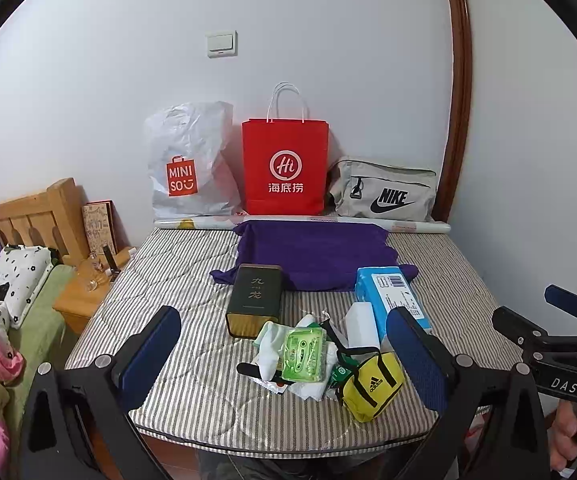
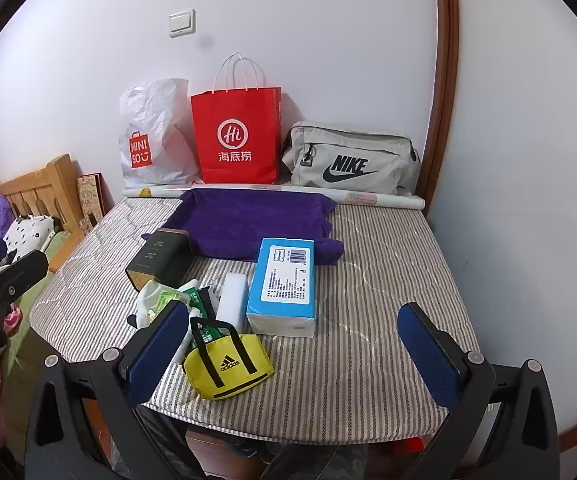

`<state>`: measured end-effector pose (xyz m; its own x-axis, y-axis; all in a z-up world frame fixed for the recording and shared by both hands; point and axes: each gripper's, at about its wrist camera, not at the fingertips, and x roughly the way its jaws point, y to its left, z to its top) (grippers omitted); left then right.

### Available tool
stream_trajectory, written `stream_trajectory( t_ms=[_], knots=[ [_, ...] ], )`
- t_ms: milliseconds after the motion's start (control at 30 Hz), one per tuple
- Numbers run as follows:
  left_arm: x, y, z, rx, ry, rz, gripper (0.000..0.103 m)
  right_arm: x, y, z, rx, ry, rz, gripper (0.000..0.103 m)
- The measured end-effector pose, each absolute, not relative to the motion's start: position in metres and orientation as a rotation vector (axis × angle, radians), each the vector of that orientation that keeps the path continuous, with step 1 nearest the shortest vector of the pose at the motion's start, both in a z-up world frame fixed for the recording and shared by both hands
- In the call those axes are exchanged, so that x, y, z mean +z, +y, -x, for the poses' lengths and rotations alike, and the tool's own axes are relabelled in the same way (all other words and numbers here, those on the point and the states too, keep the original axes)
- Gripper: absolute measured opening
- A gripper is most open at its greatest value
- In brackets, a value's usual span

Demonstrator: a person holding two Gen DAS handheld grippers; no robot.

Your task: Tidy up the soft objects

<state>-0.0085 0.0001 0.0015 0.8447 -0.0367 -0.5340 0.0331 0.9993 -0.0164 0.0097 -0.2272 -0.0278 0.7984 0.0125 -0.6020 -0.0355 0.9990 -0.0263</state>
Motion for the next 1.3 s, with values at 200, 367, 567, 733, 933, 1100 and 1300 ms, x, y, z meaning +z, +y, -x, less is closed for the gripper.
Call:
stream_trajectory(
  t_ms=[200,367,567,733,933,1100,1300],
  knots=[
    [0.001,0.002,0.007,-0.027,0.566,0.012,0.103,-0.029,-0.225,-0.007,0.03,0.639,0.035,0.103],
    [0.002,0.002,0.007,-0.028,0.566,0.012,0.103,-0.03,-0.224,-0.006,0.031,0.637,0.036,0.103],
    [0.001,0.002,0.008,-0.032,0.565,0.011,0.103,-0.03,-0.222,-0.004,0.033,0.633,0.042,0.103],
    [0.001,0.002,0.007,-0.03,0.565,0.011,0.103,-0.029,-0.222,-0.003,0.034,0.631,0.042,0.103],
    [0.002,0.001,0.01,-0.031,0.563,0.01,0.103,-0.028,-0.222,-0.001,0.031,0.625,0.039,0.103],
    [0.003,0.001,0.01,-0.034,0.564,0.01,0.103,-0.027,-0.223,0.0,0.034,0.623,0.038,0.103],
    [0.002,0.001,0.011,-0.033,0.562,0.01,0.103,-0.027,-0.222,0.002,0.037,0.621,0.039,0.103]
  ],
)
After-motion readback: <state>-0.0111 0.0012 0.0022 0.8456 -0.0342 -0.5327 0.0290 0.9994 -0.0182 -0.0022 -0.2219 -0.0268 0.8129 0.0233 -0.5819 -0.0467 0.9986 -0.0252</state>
